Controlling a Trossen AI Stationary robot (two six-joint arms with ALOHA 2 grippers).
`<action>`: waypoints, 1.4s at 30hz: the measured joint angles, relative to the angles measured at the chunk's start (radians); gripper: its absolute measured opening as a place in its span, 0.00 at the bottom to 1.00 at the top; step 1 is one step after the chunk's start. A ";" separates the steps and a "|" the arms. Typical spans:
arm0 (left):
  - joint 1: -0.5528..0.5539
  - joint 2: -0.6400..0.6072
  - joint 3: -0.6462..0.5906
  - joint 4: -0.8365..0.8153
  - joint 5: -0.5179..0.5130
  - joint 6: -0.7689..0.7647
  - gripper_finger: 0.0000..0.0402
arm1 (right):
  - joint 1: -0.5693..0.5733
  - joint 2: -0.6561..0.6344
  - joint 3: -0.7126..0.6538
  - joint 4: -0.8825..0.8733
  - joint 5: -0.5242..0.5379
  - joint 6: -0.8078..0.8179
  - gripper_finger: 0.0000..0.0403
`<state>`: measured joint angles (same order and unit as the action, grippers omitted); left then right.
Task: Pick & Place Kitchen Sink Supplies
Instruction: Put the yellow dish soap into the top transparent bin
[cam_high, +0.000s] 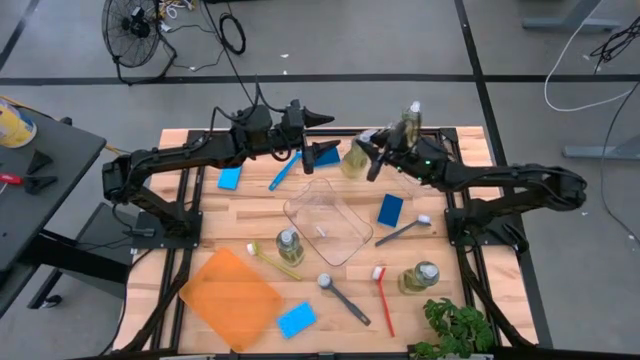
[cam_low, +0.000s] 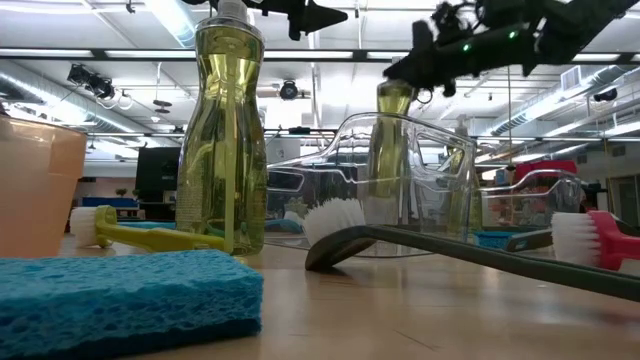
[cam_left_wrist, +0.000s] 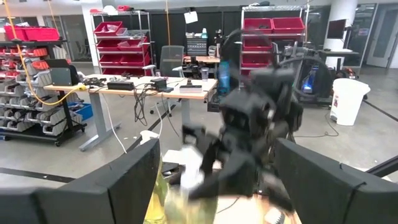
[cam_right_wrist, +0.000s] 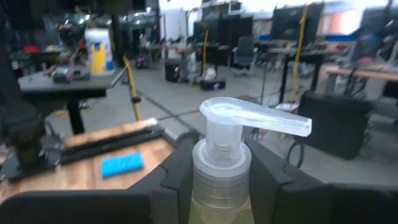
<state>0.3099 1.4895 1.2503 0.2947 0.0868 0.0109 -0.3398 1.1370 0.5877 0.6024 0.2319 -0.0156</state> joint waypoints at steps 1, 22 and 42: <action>0.000 0.000 0.000 0.000 0.000 0.000 0.80 | 0.000 -0.024 0.000 -0.003 0.015 -0.007 0.26; 0.000 0.000 0.000 0.001 0.000 0.000 0.80 | -0.001 -0.281 0.002 -0.174 0.320 -0.128 0.26; 0.000 0.000 0.000 0.001 0.000 -0.003 0.80 | -0.043 -0.288 0.002 -0.346 0.416 -0.120 0.26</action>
<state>0.3099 1.4899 1.2503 0.2955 0.0868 0.0078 -0.3823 0.8495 0.5898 0.2566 0.6475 -0.1354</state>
